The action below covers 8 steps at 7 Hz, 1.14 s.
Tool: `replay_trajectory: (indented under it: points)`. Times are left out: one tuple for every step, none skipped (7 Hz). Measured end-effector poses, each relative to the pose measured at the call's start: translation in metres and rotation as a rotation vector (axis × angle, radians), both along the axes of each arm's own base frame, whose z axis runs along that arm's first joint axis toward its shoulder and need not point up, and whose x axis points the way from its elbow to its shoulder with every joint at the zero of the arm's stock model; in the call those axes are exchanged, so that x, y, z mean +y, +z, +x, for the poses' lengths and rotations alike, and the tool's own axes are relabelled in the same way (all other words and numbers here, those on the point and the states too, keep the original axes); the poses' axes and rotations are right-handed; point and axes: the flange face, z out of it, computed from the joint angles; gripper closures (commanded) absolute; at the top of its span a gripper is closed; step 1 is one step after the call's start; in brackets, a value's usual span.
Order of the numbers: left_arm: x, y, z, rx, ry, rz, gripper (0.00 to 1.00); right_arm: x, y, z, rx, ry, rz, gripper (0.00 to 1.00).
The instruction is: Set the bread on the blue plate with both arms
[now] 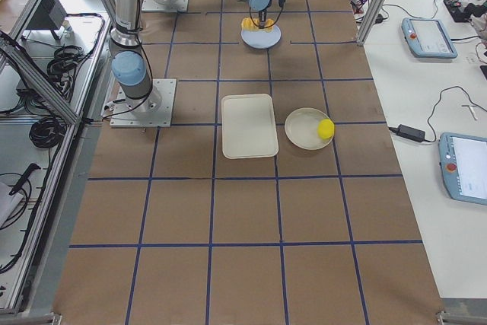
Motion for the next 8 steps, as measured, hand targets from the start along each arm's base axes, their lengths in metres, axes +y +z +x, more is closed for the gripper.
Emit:
replay_trajectory:
  points:
    - [-0.004,0.05,0.004,-0.022,-0.007,0.048,0.02,-0.003,-0.017,0.009,-0.004,-0.016,-0.01,0.92]
    - [-0.003,0.094,0.001,-0.03,-0.005,0.071,0.02,-0.006,-0.03,0.014,-0.006,-0.023,-0.015,0.89]
    - [0.001,0.125,-0.012,-0.011,0.033,0.06,0.01,-0.007,-0.035,0.015,-0.006,-0.026,-0.017,0.01]
    - [0.005,0.14,-0.029,0.008,0.123,0.037,0.01,-0.007,-0.037,0.015,-0.005,-0.022,-0.018,0.0]
    - [0.005,0.139,-0.052,0.004,0.2,0.013,0.01,-0.008,-0.038,0.016,-0.008,-0.011,-0.021,0.0]
    - [0.008,0.129,-0.072,0.0,0.216,-0.018,0.01,-0.008,-0.037,0.017,-0.019,-0.007,-0.023,0.0]
    - [0.016,0.116,-0.084,0.0,0.211,-0.057,0.0,-0.008,-0.037,0.018,-0.029,-0.007,-0.023,0.0]
    - [0.026,0.106,-0.089,0.001,0.207,-0.096,0.0,-0.008,-0.036,0.019,-0.033,-0.008,-0.023,0.0]
